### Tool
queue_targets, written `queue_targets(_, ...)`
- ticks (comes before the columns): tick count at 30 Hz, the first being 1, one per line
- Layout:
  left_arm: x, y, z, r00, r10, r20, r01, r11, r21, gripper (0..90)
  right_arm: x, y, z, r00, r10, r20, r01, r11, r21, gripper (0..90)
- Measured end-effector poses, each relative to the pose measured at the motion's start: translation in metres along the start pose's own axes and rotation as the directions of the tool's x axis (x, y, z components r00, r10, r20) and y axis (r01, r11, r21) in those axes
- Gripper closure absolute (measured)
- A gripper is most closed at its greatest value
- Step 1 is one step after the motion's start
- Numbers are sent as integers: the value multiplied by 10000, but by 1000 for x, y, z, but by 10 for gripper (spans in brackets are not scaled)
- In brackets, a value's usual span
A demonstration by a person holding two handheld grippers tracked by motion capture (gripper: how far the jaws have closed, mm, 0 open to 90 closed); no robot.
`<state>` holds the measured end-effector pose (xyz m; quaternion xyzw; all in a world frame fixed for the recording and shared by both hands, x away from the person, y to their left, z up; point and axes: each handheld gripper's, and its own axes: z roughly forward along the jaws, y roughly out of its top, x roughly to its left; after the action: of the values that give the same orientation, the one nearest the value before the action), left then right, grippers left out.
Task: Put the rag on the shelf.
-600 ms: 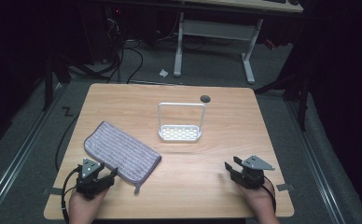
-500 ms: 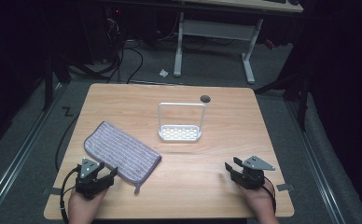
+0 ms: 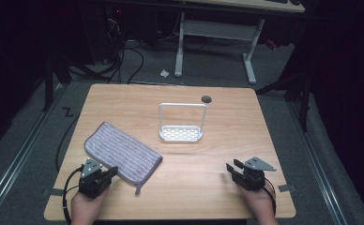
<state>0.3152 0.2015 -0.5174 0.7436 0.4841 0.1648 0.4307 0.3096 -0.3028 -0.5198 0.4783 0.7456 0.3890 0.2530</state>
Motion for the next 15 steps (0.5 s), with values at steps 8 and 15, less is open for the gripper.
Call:
queue_targets(8,-5,-1,8,9996,211,-196,-207,9996,213,900,-3,-1,-3,10000,80,19,-80,9999,-76,615)
queue_targets(15,-1,-4,7,9997,-56,-257,62,9997,250,900,-4,-2,-9,9994,224,245,-219,9996,-194,635)
